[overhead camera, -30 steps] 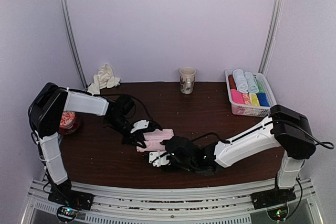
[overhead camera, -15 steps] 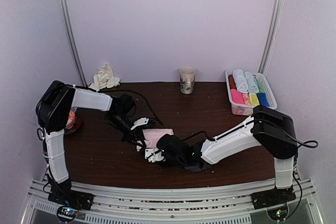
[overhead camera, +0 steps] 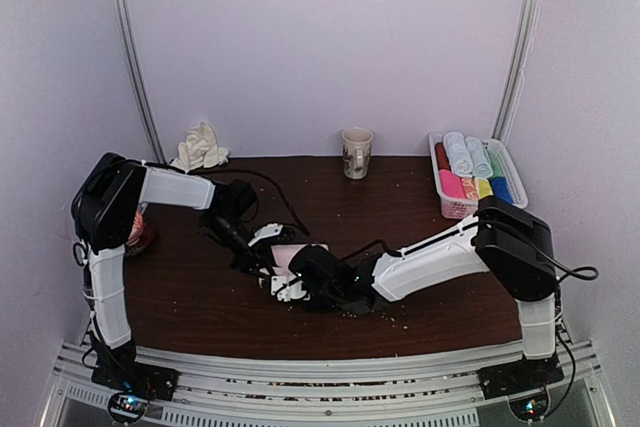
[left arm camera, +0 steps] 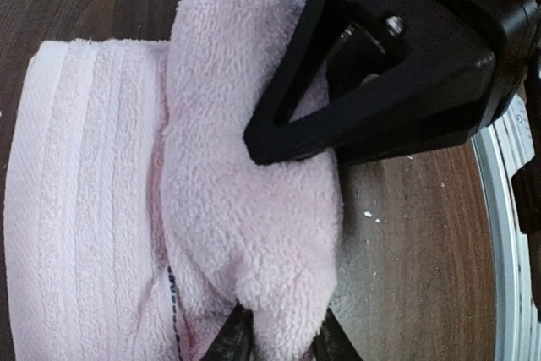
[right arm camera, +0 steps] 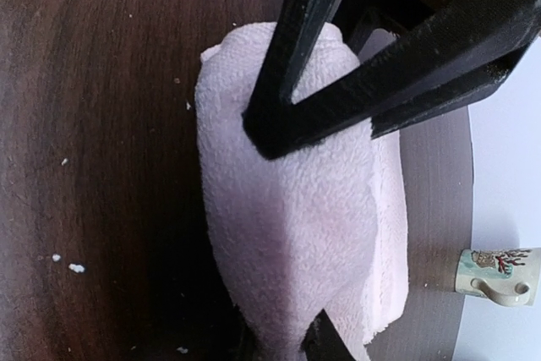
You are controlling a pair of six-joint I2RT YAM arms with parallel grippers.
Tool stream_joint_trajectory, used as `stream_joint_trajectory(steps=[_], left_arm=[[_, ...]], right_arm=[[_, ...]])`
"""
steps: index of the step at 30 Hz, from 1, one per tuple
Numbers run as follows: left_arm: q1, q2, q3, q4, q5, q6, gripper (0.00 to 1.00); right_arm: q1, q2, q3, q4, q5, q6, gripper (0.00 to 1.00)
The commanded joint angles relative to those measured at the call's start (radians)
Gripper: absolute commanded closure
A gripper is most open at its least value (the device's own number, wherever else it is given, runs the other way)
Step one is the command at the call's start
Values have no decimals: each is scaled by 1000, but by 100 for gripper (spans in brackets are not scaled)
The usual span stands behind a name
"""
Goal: Roll the towels
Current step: Roll the towel at the center of the board.
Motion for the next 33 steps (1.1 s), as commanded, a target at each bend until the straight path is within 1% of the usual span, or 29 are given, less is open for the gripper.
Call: stream_joint_trajectory(steps=[1, 4, 6, 9, 12, 13, 14, 16, 20, 23, 27, 33], left_arm=[[26, 40, -18, -26, -145, 8, 71], [32, -7, -31, 8, -147, -1, 53], [36, -51, -48, 40, -152, -7, 45], [39, -150, -93, 115, -161, -25, 36], [41, -250, -162, 215, -181, -47, 31], [42, -282, -191, 255, -191, -54, 29], [42, -318, -225, 305, -199, -60, 25], [41, -384, -318, 413, -231, -71, 19], [42, -490, -481, 627, -311, -68, 17], [40, -543, -578, 752, -321, -51, 17], [41, -617, -697, 866, -298, -6, 18], [29, -755, -836, 977, -263, 73, 19]], right_arm=[[-14, 37, 17, -93, -58, 36, 86], [-17, 31, 21, -107, -79, 47, 86], [-21, 23, 24, -118, -101, 57, 87], [-31, 5, 32, -140, -148, 81, 87], [-46, -14, 46, -169, -201, 111, 87], [-52, -19, 55, -187, -226, 123, 87], [-58, -21, 66, -207, -248, 134, 87], [-67, -18, 94, -254, -283, 158, 87], [-80, -6, 135, -323, -346, 211, 87], [-90, 7, 165, -368, -406, 248, 86], [-120, 24, 217, -432, -506, 301, 86], [-143, 76, 335, -533, -617, 367, 86]])
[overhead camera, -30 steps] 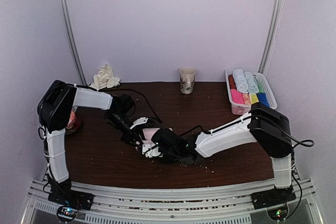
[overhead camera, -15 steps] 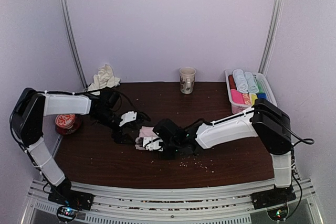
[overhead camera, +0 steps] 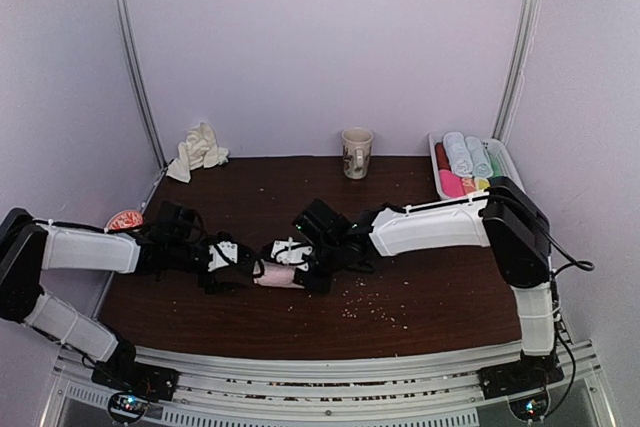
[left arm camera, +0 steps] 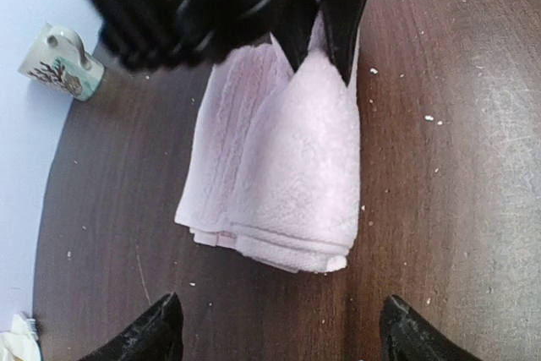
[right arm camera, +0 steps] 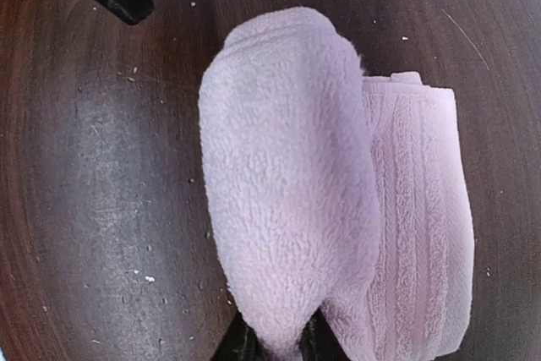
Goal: Roll the towels
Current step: Roll the towel at the center of the board.
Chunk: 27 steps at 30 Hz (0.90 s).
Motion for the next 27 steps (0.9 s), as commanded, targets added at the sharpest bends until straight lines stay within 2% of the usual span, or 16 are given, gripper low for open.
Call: stream_joint_trajectory(steps=[1, 9, 19, 24, 27], left_arm=[[-13, -91, -76, 163, 35, 83, 19], [-99, -110, -150, 237, -56, 135, 20], [-209, -49, -198, 366, -212, 158, 21], [-224, -29, -193, 383, -231, 158, 26], [-229, -15, -182, 373, -241, 160, 32]], right_arm=[[-13, 65, 93, -145, -141, 85, 86], [-22, 143, 222, -245, -252, 166, 86], [-49, 202, 300, -310, -417, 237, 86], [-50, 210, 313, -318, -462, 250, 86], [-55, 214, 322, -324, -477, 252, 86]])
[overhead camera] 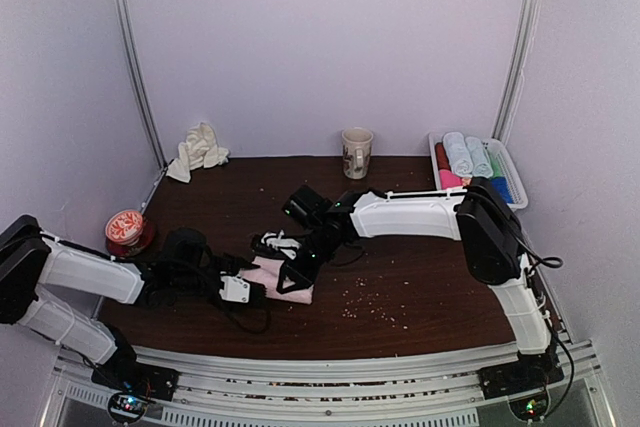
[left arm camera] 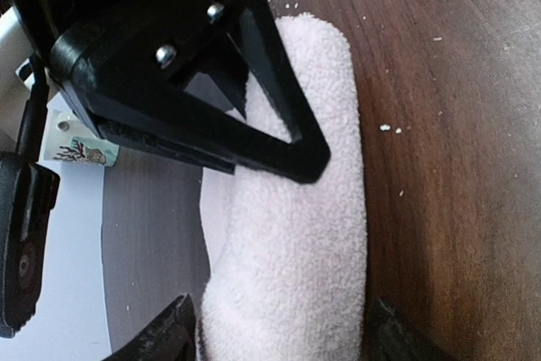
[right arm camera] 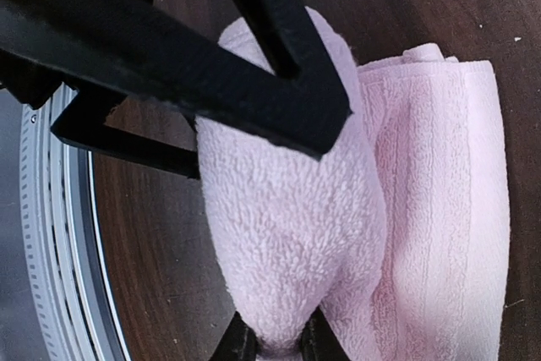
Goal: Roll the towels
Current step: Roll the towel at the center of the board.
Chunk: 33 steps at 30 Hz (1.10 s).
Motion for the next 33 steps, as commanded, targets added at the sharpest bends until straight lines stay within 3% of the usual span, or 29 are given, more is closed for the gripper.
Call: stream_joint_trajectory(steps=[1, 6, 12, 15, 21, 33], left_arm=[[-12, 23, 6, 49, -35, 11, 34], [-14, 39, 18, 21, -50, 23, 41], [-15, 43, 44, -53, -43, 25, 82], [-16, 51, 80, -145, -24, 12, 100], [-5, 109, 170, -347, 2, -22, 100], [48, 280, 392, -646, 104, -51, 100]], right_arm=[[2, 41, 20, -68, -64, 24, 86], [-4, 36, 23, -76, -94, 15, 86], [-7, 35, 29, -86, -83, 14, 83], [-8, 20, 28, -88, -61, 7, 74], [-14, -51, -15, -51, -23, 12, 54], [-80, -176, -74, 57, 52, 89, 33]])
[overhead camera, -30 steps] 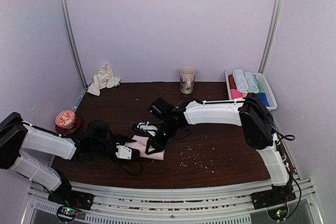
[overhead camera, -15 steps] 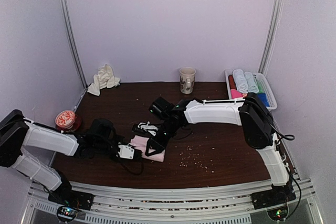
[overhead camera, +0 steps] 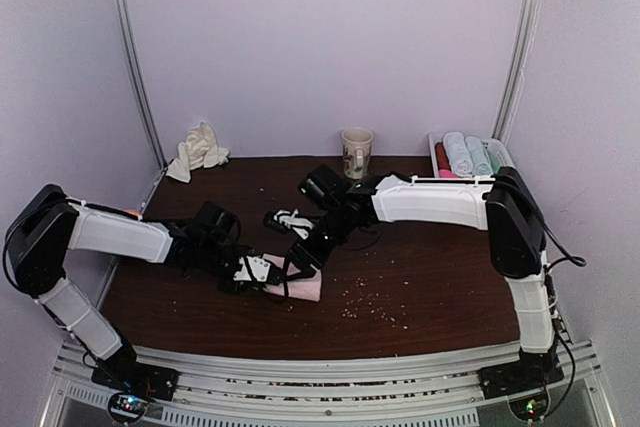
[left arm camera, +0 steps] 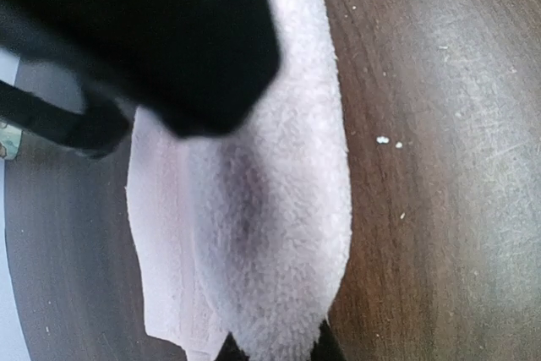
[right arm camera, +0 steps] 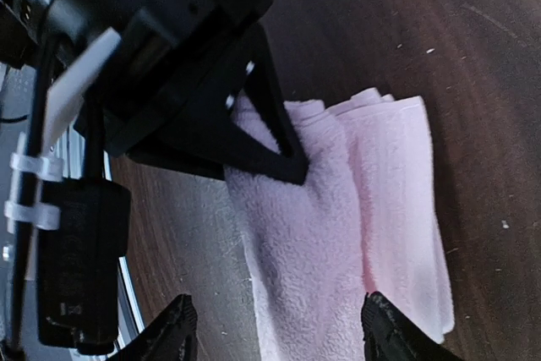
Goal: Roll the towels
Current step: Roll the towel at the center of the board, then pick up the towel from the center of the board.
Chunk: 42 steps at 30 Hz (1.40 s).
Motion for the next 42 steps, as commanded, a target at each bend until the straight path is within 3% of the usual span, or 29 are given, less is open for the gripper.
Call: stream_joint_trajectory(steps=[1, 6, 11, 17, 27, 42], left_arm=[[21, 60, 45, -197, 43, -14, 100], [48, 119, 137, -299, 87, -1, 100], [70, 187, 221, -393, 108, 13, 100], [72, 207, 234, -400, 94, 20, 100], [73, 221, 219, -372, 63, 23, 100], [97, 279, 281, -391, 59, 7, 100]], right_arm=[[-35, -52, -6, 58, 47, 39, 32], [-55, -14, 26, 62, 35, 43, 26], [-71, 76, 98, 20, -72, 27, 24], [-79, 133, 128, 16, -143, 34, 20], [-92, 205, 131, -55, -157, -8, 20], [-86, 282, 200, -178, -287, -85, 42]])
